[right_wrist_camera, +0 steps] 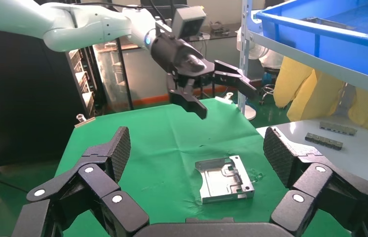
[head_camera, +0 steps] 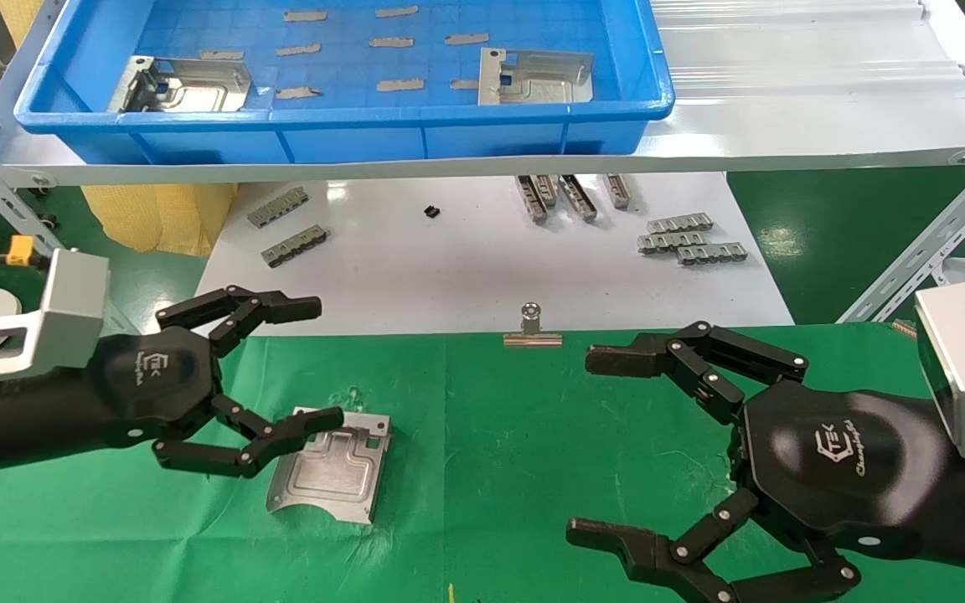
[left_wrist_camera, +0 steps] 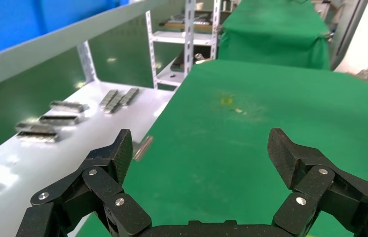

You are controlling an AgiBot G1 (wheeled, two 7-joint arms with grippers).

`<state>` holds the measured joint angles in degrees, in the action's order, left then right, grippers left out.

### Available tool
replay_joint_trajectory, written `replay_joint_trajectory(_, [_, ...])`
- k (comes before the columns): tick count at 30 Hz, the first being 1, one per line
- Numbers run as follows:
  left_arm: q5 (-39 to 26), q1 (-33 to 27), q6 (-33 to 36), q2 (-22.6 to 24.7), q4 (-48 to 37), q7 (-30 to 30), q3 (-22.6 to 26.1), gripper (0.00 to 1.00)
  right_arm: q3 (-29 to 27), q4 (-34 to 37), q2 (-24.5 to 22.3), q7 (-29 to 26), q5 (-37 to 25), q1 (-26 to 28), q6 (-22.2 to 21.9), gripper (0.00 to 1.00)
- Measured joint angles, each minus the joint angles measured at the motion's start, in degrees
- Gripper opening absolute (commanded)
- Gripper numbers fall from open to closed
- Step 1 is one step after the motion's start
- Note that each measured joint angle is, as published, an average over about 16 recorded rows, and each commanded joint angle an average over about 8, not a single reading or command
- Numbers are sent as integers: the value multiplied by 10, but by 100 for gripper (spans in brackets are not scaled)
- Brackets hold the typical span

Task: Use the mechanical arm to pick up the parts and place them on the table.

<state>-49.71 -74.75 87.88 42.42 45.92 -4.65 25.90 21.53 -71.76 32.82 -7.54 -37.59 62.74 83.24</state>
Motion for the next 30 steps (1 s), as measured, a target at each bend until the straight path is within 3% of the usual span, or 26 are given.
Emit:
replay_joint_trajectory(19, [67, 112, -18, -63, 235, 130, -84, 100, 0, 0, 0, 0, 0, 0, 0, 100])
replay_joint_trajectory(30, [84, 140, -23, -79, 293, 159, -105, 100, 0, 0, 0, 0, 0, 0, 0, 100])
